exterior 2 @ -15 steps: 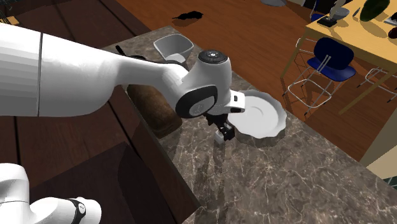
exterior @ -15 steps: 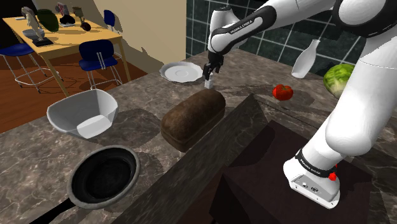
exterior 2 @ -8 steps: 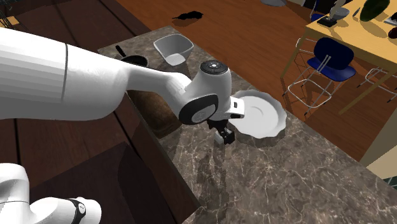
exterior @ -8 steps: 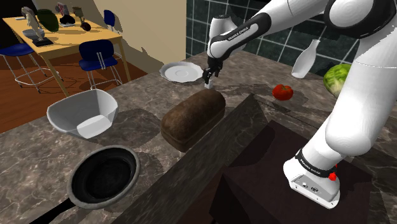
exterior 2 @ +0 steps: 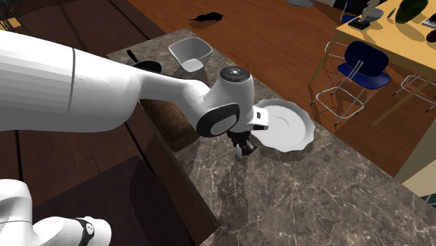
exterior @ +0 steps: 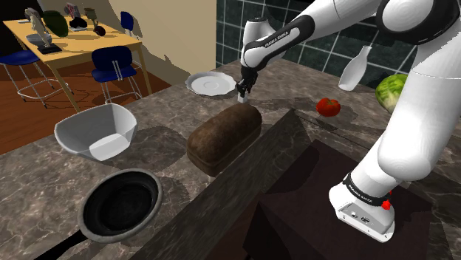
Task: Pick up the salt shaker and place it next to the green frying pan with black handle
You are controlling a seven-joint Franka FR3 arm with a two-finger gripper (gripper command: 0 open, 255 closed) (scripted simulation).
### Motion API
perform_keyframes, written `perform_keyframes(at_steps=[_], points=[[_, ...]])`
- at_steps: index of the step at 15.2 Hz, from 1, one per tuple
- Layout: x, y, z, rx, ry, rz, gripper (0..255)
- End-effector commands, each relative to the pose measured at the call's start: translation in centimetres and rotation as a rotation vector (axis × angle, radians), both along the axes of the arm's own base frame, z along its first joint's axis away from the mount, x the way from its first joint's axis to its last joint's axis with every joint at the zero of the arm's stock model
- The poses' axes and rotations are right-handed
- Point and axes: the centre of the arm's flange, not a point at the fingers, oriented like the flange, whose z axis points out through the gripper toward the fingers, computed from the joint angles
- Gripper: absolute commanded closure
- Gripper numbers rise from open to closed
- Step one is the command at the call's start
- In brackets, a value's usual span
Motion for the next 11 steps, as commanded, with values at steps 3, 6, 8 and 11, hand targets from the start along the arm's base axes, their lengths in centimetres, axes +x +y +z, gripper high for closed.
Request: perform_keyframes(at_steps=[3,6,8,11], points=[[0.0,0.0,0.0,0.0,0.001,-0.001,255],[0.0,0.0,0.0,0.0,0.001,-0.001,255],[0.0,0.0,0.5,0.0,0.001,-0.001,255],[0.0,0.0,2.1,0.0,0.001,-0.001,255]])
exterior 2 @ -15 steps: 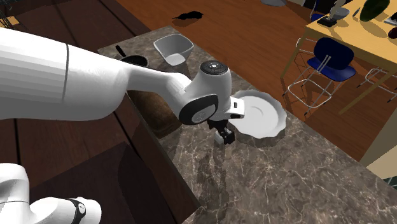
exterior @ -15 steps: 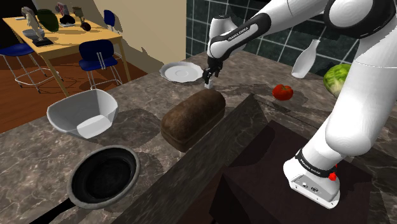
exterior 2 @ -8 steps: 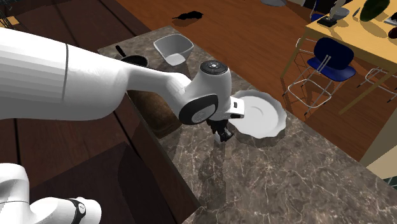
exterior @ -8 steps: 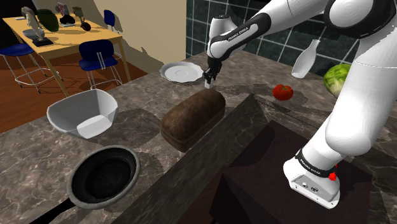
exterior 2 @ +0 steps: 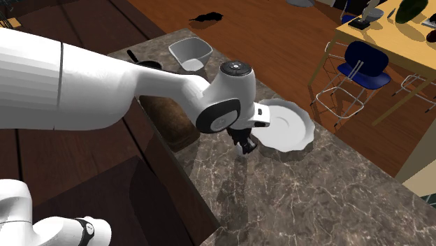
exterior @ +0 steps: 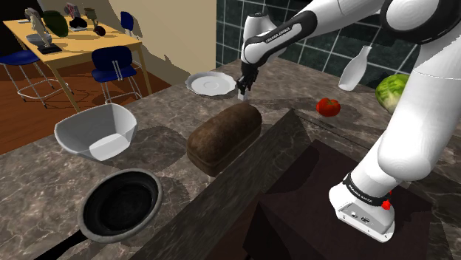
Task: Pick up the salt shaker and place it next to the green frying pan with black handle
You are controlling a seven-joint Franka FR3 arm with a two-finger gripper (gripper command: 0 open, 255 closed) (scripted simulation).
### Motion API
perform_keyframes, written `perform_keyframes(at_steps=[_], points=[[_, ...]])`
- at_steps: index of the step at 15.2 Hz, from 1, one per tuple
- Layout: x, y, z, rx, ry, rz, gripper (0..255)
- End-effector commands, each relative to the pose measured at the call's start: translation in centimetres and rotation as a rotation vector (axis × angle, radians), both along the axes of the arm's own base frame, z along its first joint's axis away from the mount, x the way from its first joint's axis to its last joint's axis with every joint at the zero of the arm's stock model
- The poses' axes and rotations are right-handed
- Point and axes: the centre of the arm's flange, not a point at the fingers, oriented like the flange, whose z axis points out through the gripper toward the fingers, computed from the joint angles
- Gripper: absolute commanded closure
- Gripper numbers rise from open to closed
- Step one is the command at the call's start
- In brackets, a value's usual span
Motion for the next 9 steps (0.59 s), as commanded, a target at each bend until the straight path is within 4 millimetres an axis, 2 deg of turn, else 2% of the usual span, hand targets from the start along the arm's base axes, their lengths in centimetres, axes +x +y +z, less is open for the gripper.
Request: perform_keyframes(at_steps=[1,9], points=[[-0.1,0.0,1.1,0.0,0.0,0.0,255],[-0.1,0.0,5.3,0.0,0.0,0.0,255]])
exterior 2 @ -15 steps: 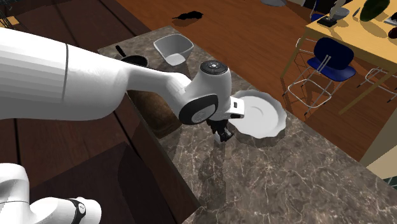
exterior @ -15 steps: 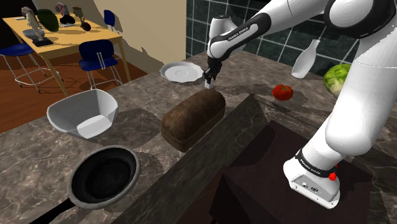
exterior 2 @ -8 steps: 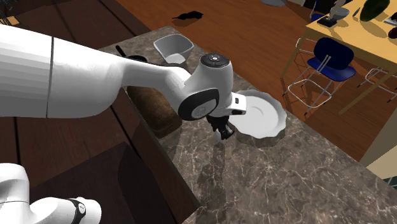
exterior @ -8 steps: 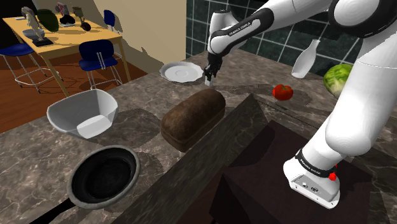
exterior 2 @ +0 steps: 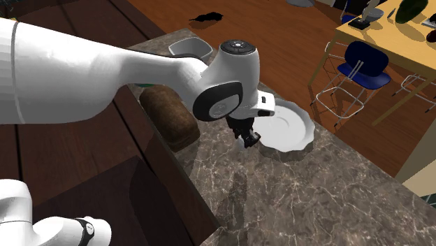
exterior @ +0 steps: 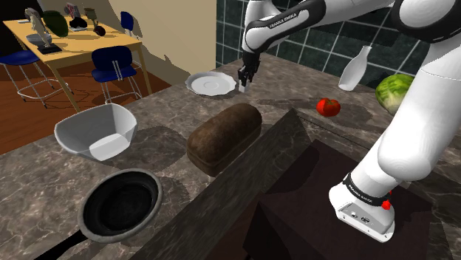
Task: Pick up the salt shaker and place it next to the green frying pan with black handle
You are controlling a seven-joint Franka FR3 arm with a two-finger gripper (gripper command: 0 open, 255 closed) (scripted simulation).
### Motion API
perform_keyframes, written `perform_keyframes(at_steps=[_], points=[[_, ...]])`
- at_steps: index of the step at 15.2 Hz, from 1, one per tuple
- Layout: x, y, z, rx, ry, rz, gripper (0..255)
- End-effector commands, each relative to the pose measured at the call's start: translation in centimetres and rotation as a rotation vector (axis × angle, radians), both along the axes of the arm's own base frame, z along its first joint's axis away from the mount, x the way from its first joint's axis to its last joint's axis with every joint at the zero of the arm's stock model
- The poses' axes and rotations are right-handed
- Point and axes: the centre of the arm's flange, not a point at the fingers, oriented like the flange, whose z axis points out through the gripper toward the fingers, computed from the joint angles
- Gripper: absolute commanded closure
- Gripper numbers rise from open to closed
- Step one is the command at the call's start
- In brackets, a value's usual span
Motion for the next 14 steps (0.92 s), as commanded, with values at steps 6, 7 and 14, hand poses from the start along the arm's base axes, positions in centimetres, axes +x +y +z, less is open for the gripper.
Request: perform_keyframes(at_steps=[6,7,14], points=[[-0.1,0.0,3.7,0.0,0.001,0.0,255],[-0.1,0.0,4.2,0.0,0.001,0.0,255],[-0.1,0.0,7.9,0.0,0.001,0.0,255]])
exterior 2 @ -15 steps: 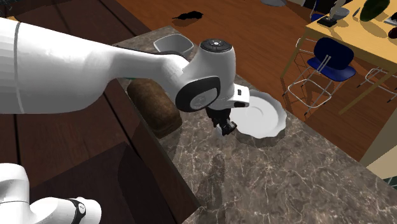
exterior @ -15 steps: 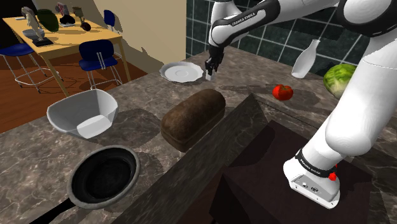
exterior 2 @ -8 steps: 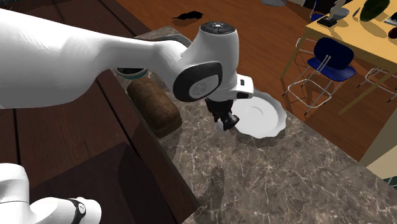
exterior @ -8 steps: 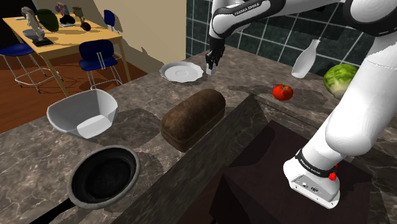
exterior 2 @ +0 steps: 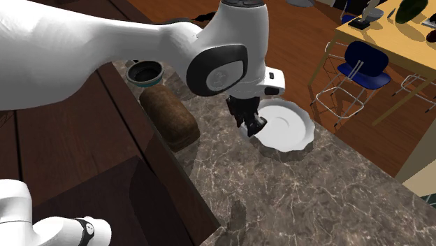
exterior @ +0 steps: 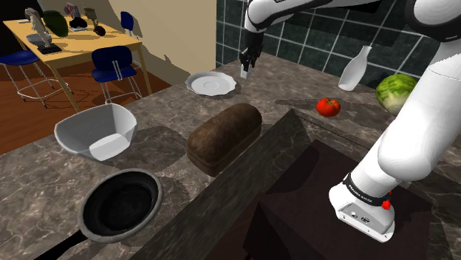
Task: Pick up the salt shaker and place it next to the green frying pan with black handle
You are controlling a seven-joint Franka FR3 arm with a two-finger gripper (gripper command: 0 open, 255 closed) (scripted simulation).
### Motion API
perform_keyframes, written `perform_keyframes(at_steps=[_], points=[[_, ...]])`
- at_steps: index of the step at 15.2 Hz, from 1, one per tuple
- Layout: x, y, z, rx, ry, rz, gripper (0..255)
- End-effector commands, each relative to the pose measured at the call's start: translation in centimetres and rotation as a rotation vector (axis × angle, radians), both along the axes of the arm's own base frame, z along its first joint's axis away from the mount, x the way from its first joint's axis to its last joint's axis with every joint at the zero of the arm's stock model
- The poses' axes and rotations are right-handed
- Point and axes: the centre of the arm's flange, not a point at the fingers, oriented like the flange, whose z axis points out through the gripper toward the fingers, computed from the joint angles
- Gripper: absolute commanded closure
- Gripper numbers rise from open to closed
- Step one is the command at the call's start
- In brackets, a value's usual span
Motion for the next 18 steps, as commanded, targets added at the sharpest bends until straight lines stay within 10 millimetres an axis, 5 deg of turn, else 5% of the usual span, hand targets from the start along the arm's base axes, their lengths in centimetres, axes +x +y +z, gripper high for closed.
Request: perform_keyframes(at_steps=[1,5,18], points=[[-0.1,0.1,1.0,0.0,0.0,0.0,255],[-0.1,0.1,2.7,0.0,0.0,0.0,255],[-5.2,16.5,2.7,0.0,0.0,0.0,255]])
